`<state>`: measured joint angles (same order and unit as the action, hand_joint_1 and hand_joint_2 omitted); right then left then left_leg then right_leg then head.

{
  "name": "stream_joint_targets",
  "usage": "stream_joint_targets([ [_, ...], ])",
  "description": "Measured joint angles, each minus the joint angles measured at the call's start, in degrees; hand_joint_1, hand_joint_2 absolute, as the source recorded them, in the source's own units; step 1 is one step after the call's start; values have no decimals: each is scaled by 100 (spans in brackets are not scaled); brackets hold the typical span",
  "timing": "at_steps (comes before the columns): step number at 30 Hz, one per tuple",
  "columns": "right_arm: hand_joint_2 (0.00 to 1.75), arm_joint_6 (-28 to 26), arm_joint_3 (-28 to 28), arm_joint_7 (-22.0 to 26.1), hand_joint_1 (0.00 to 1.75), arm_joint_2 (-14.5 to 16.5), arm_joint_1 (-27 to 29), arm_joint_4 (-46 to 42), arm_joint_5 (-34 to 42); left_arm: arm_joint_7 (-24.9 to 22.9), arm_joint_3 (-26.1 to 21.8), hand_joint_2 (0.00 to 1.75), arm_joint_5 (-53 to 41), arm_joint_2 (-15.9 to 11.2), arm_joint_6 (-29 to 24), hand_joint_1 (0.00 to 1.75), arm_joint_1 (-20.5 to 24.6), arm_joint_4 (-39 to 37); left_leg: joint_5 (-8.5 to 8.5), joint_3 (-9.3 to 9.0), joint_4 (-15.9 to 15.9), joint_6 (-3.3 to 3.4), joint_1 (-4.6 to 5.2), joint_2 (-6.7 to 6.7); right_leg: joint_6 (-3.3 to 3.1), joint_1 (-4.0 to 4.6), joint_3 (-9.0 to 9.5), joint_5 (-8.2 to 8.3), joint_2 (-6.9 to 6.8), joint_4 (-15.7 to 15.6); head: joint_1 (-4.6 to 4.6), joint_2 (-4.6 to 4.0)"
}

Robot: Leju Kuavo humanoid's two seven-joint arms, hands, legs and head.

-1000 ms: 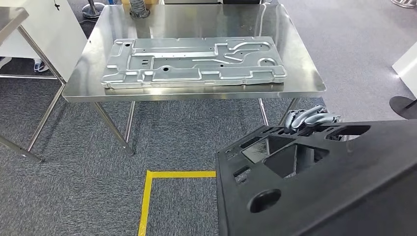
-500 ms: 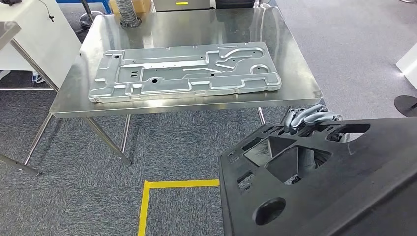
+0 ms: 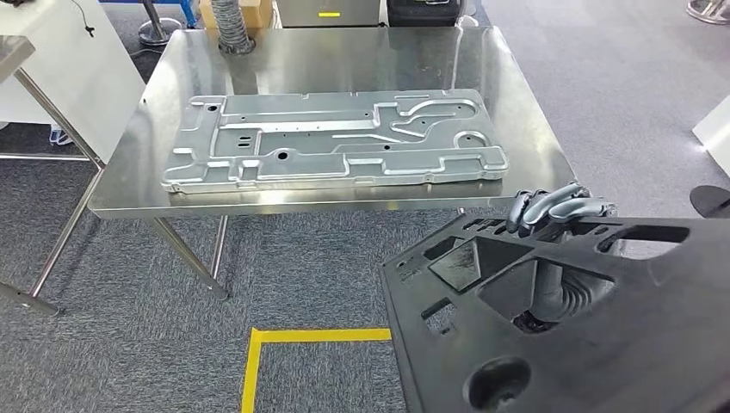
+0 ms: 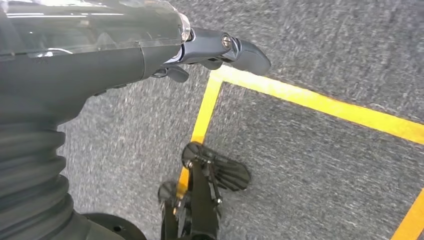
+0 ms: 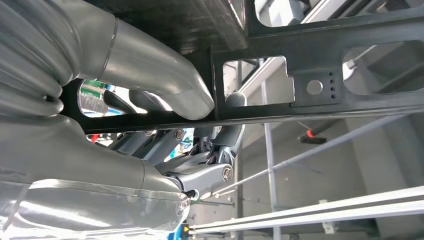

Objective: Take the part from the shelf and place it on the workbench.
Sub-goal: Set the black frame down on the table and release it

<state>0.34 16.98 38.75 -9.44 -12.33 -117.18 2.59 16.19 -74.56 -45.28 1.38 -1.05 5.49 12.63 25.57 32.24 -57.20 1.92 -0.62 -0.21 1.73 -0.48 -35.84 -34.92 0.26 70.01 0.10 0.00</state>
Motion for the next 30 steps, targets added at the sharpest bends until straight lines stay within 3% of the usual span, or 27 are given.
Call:
stream_joint_targets([
  [1,175,-4,4,1,175,0,10,4,1,-1,-1,175,12,0,-7,0,-1,0,32,-29,0,4,2,-4,14,-12,-224,-30,-1,293,-1,0],
  [2,175,-7,9,1,175,-1,16,9,1,-2,-1,175,24,0,-12,0,-4,0,65,-67,-1,1,2,-11,22,-21,-352,58,-2,379,0,0],
  [3,175,-9,14,1,175,-1,17,11,1,-3,-2,175,31,2,-16,0,-6,0,102,-116,-1,-7,2,-19,22,-28,-360,263,-4,228,1,0],
  [5,175,-12,25,1,175,-1,12,12,1,-5,-2,175,39,7,-19,0,-9,0,186,-224,0,-37,1,-32,-2,-33,-113,784,-13,-523,2,0],
  [7,175,-16,36,-2,175,4,0,16,2,-5,-2,175,45,10,-23,0,4,0,263,-266,-12,-98,16,-39,-55,-8,95,1015,-17,-1090,-9,0],
  [9,175,-23,48,-6,175,7,-13,21,2,-5,-2,175,50,9,-33,0,14,0,310,-273,1,-170,23,-37,-127,25,122,983,-4,-1193,-26,1],
  [12,175,-28,57,-8,175,12,-40,13,2,-6,-3,175,51,7,-42,0,19,0,417,-269,-120,-257,11,-21,-239,-6,207,955,9,-1256,-39,1],
  [13,175,-27,60,-8,175,17,-56,8,2,-7,-2,175,50,7,-43,0,24,0,522,-169,-345,-278,6,-18,-272,-16,252,943,4,-1280,-45,1],
  [15,175,-25,61,-9,175,21,-82,3,4,-9,-2,175,50,6,-43,0,27,0,788,251,-1080,-306,-5,-13,-318,-7,320,890,-10,-1290,-53,1],
  [16,175,-19,62,-9,175,21,-85,4,10,-11,-2,175,50,5,-43,0,21,0,861,473,-1408,-317,-7,-13,-327,-2,348,863,-7,-1290,-50,0],
  [17,175,-6,63,-10,175,21,-87,4,25,-14,-3,175,49,5,-43,0,12,0,831,633,-1581,-322,-7,-13,-328,3,382,832,2,-1289,-52,0],
  [18,175,15,64,-12,175,21,-92,5,50,-16,-3,175,48,6,-42,0,4,0,691,689,-1545,-320,-8,-14,-325,7,423,801,22,-1288,-52,0],
  [19,175,36,66,-15,175,22,-105,5,82,-17,-3,175,44,6,-39,0,-3,0,448,632,-1284,-305,-7,-23,-317,12,474,766,46,-1288,-52,0],
  [20,175,55,68,-17,175,24,-124,5,112,-15,-3,175,40,5,-33,0,-9,0,169,514,-896,-279,-6,-57,-307,14,526,728,70,-1289,-52,0],
  [22,175,72,71,-22,175,34,-174,6,155,-9,-2,175,30,-9,-14,0,-18,0,-146,268,-262,-228,8,-151,-262,24,585,666,125,-1283,-38,1],
  [24,175,76,75,-27,175,48,-201,7,177,-2,-2,175,25,-25,4,0,-21,0,-123,185,-98,-193,37,-179,-197,11,583,639,181,-1291,-22,1],
  [27,175,74,79,-31,175,54,-224,1,185,3,-2,175,18,-31,16,0,-12,0,-106,100,16,-121,14,-97,-101,0,567,572,181,-1226,-17,0],
  [28,175,73,79,-31,175,54,-238,-1,185,4,-2,175,16,-30,19,0,-10,0,-100,55,57,-92,-3,-63,-75,1,472,477,140,-1025,-8,0],
  [30,175,62,80,-27,175,56,-251,1,179,4,-2,175,14,-28,21,0,-11,0,-55,-15,82,-52,-8,-11,-34,-17,61,199,58,-298,3,0],
])
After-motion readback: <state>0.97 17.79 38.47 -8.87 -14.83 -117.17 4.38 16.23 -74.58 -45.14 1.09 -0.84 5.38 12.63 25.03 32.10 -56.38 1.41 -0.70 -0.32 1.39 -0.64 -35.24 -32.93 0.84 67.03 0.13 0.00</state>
